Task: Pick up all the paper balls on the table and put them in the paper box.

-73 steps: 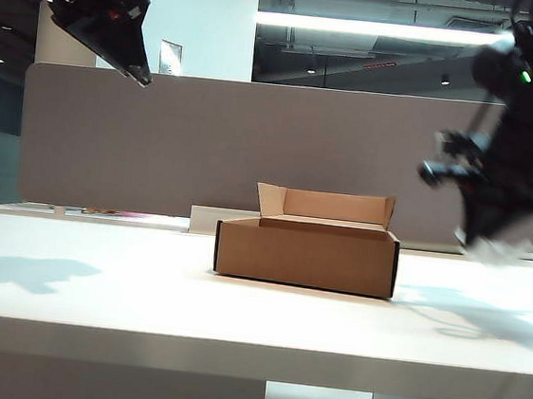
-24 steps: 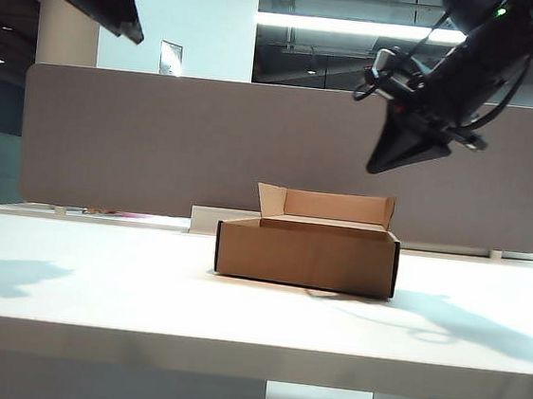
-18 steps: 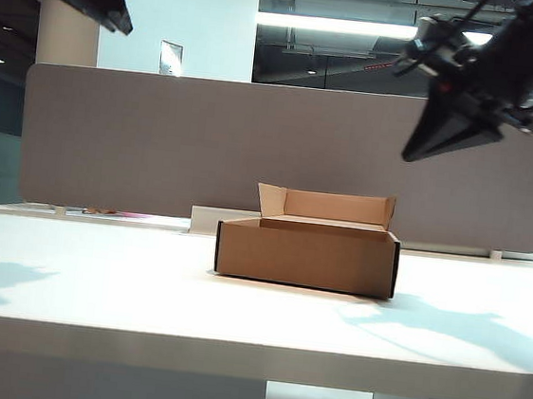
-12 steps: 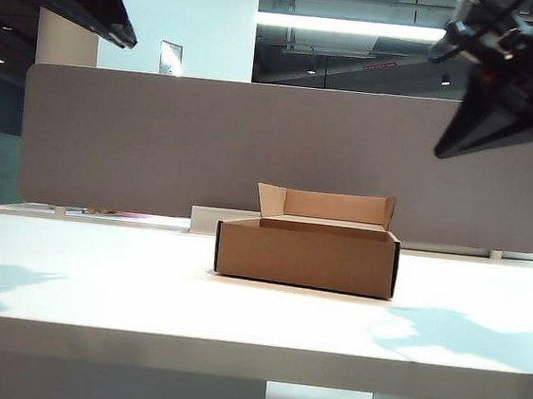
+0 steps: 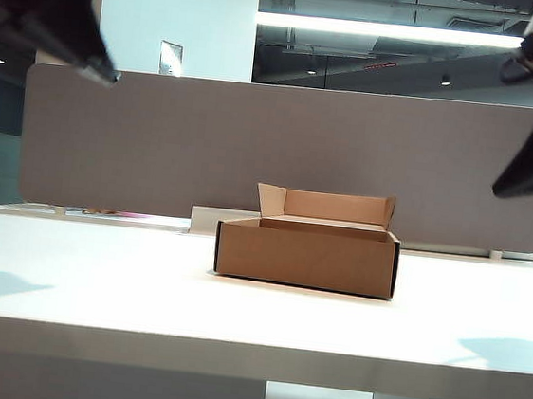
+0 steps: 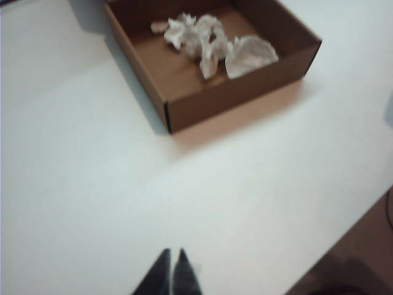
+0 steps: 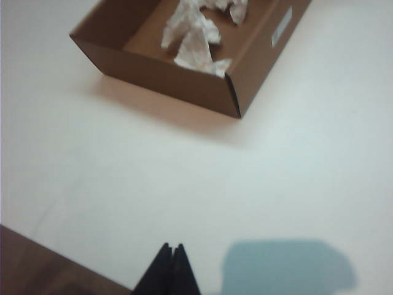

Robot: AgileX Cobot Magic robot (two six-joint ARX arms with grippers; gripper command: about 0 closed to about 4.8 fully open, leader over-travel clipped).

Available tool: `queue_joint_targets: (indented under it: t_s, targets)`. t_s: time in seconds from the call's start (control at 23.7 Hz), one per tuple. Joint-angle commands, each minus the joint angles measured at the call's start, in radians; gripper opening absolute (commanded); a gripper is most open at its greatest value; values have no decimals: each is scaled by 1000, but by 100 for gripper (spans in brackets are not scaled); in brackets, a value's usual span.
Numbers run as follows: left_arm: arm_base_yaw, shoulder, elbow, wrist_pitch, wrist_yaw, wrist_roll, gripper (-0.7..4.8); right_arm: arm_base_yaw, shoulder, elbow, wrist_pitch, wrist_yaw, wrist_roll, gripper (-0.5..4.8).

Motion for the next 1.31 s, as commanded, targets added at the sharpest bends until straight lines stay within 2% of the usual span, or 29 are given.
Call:
queue_joint_targets:
  t_s: [0.04,0.08,0.29,0.42,0.55,0.88,1.01,1.31]
  targets:
    - [0,-45,-74,8,10,-8,15,2,-27,-45,10,0,6,-1]
    - [0,-66,-108,10,10,-11,-3,2,-27,-57,4,-14,7,-1]
    - [0,-94,-133,6,-22,-10,-6,2,-27,-58,-43,-14,7,-1]
    - [0,-105,-133,3,-113,-11,-6,2,-27,-58,-43,-14,7,-1]
    - [0,-105,-133,13,-154,-11,-6,2,-27,-58,-43,-14,7,-1]
    - [-3,-111,-133,34,-163,-39,-6,2,-27,-58,-43,-14,7,-1]
    - [-2,-163,-135,35,-248,-41,-6,2,-27,-58,-43,-14,7,-1]
    - [5,-293,-155,36,-249,-68,-6,2,-27,-58,-43,-11,7,-1]
